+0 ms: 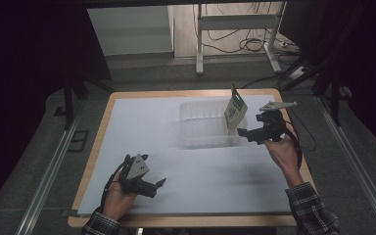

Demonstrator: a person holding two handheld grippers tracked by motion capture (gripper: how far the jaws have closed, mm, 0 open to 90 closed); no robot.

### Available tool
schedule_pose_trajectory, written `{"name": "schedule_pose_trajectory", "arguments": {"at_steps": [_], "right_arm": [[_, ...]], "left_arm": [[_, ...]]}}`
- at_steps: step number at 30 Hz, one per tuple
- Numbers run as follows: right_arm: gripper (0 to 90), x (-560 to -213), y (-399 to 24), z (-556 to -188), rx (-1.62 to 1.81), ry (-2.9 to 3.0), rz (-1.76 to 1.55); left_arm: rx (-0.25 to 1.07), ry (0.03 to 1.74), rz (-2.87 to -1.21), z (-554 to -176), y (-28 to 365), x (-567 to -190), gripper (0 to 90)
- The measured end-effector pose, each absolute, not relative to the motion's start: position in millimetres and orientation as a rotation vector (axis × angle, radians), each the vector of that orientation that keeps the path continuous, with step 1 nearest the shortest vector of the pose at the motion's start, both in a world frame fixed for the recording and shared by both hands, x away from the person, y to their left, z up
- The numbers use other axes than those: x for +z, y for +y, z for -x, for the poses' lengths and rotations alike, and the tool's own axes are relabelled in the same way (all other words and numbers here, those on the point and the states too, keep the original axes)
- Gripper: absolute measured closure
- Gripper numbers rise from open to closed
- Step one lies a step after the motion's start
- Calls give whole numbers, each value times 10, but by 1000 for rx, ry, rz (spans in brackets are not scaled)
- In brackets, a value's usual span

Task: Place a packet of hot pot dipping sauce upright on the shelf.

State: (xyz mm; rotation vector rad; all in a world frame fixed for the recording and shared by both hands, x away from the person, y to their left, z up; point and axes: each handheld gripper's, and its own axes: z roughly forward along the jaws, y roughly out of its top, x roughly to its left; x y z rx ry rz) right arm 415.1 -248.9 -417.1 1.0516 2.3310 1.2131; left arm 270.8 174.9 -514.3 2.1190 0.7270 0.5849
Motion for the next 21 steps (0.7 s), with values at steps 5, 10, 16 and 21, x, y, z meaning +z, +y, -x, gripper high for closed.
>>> {"name": "schedule_pose_trajectory", "arguments": {"at_steps": [5, 10, 16, 21], "right_arm": [[0, -4202, -2510, -4094, 1221, 2332, -1013], [0, -4207, -2517, -4034, 1245, 2322, -985], [0, -4268, -2517, -3992, 1311, 2351, -986], [0, -4360, -2540, -3983, 1352, 2368, -1021]], "left_arm": [[615, 729, -2083, -2689, 1773, -5111, 0], [614, 727, -2081, -2688, 1762, -5116, 0], [600, 716, -2087, -2691, 1738, -5133, 0], [589, 714, -2092, -2694, 1733, -5146, 0]]}}
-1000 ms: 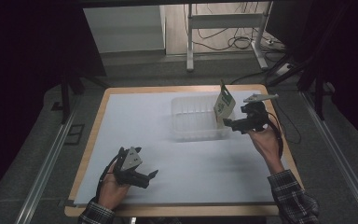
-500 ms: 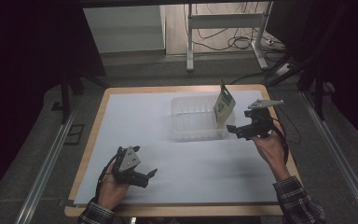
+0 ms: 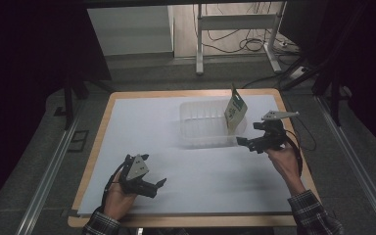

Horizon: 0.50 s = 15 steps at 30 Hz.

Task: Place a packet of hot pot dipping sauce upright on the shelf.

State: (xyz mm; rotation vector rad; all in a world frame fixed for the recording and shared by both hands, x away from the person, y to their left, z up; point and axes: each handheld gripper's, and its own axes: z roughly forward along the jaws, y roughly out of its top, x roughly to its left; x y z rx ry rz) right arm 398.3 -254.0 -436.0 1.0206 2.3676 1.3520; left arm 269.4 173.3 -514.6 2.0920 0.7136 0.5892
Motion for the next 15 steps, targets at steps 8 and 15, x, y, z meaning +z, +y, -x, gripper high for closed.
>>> {"name": "schedule_pose_trajectory", "arguments": {"at_steps": [8, 15], "right_arm": [[0, -4484, -2568, -3897, 1281, 2395, -1060], [0, -4530, -2590, -3789, 1251, 2392, -1071]], "left_arm": [[587, 706, -2102, -2693, 1723, -5150, 0], [586, 698, -2112, -2693, 1706, -5157, 0]]}}
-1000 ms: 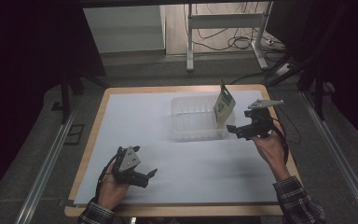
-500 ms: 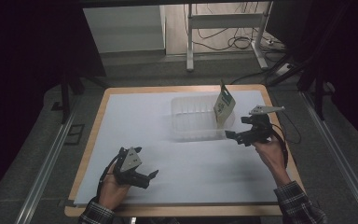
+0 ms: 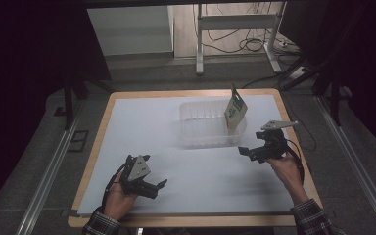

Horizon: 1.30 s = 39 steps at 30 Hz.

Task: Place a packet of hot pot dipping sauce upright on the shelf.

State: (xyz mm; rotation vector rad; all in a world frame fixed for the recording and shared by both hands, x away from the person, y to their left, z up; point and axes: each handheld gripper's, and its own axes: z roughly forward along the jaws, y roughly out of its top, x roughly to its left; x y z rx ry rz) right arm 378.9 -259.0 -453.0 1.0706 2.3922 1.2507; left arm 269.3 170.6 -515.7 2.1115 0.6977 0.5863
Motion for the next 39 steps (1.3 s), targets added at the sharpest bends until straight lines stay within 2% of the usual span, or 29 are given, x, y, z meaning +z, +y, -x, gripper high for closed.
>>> {"name": "schedule_pose_trajectory", "arguments": {"at_steps": [18, 39], "right_arm": [[0, -4590, -2669, -3483, 1227, 2372, -1065], [0, -4659, -2978, -3190, 1253, 2312, -1096]], "left_arm": [[566, 699, -2127, -2703, 1701, -5172, 0], [560, 699, -2131, -2705, 1687, -5180, 0]]}}
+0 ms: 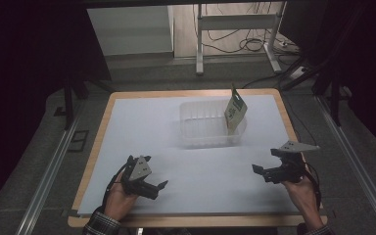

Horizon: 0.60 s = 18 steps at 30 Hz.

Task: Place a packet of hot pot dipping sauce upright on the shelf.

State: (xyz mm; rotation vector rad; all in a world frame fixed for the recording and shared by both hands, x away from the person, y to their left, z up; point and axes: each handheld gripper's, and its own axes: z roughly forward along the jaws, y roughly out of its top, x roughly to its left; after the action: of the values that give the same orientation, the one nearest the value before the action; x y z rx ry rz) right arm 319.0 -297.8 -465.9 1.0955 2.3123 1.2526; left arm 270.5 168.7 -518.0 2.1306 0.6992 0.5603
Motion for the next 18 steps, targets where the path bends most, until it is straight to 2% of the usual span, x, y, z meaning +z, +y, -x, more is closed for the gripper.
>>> {"name": "schedule_pose_trajectory", "arguments": {"at_steps": [18], "right_arm": [[0, -4726, -3324, -2917, 1206, 2255, -1169]], "left_arm": [[557, 688, -2145, -2705, 1678, -5185, 0]]}}
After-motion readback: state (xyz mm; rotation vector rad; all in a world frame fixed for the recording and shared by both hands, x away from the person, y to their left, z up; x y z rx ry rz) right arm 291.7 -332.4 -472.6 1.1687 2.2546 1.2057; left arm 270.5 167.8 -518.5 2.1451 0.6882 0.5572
